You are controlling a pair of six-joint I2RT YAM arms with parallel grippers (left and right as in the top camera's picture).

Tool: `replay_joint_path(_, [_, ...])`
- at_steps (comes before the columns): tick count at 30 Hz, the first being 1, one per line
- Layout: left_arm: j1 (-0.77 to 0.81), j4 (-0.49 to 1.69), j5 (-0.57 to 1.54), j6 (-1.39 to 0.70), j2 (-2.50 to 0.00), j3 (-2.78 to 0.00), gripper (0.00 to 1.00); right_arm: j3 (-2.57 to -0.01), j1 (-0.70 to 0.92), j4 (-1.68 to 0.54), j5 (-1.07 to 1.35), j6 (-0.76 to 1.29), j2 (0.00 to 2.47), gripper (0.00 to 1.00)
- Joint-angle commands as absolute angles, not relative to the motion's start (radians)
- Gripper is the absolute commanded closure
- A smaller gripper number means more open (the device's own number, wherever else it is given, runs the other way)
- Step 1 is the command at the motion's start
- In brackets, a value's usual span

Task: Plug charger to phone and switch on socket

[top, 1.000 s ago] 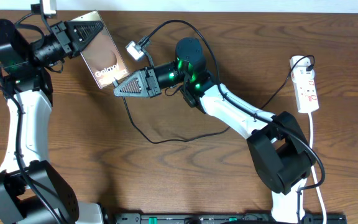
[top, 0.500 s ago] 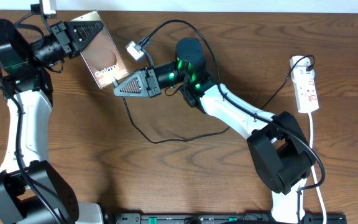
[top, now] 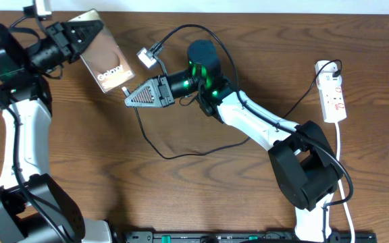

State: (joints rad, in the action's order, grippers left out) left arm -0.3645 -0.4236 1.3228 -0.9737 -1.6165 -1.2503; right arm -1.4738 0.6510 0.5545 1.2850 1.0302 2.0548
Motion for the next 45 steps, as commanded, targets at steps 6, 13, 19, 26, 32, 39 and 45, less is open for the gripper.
replay_joint_path(6, [-0.387,-0.432,1.327,-1.012,-1.614,-1.257,0.93,-1.489,0.649,0.585,1.274,0.997,2.048,0.99])
replay_joint_path(13, [-0.38,-0.432,1.328,-1.011,-1.614,-1.257,0.93,-1.489,0.661,0.588,1.266,0.998,2.048,0.99])
replay_joint_path(19, [-0.362,-0.432,1.332,-1.007,-1.614,-1.257,0.93,-1.489,0.67,0.633,1.263,1.034,2.048,0.99])
replay_joint_path(26, [-0.35,-0.433,1.336,-1.007,-1.614,-1.257,0.93,-1.489,0.667,0.648,1.263,1.04,2.048,0.99])
replay_joint_path(32, [-0.35,-0.432,1.34,-1.007,-1.614,-1.257,0.93,-1.489,0.654,0.646,1.268,1.039,2.048,0.99])
replay_joint_path(39, [-0.35,-0.432,1.338,-1.007,-1.614,-1.257,0.93,-1.489,0.649,0.635,1.277,1.039,2.048,0.99])
replay_joint_path(45, [-0.35,-0.432,1.338,-1.008,-1.614,-1.257,0.93,-1.489,0.649,0.635,1.277,1.039,2.048,0.99])
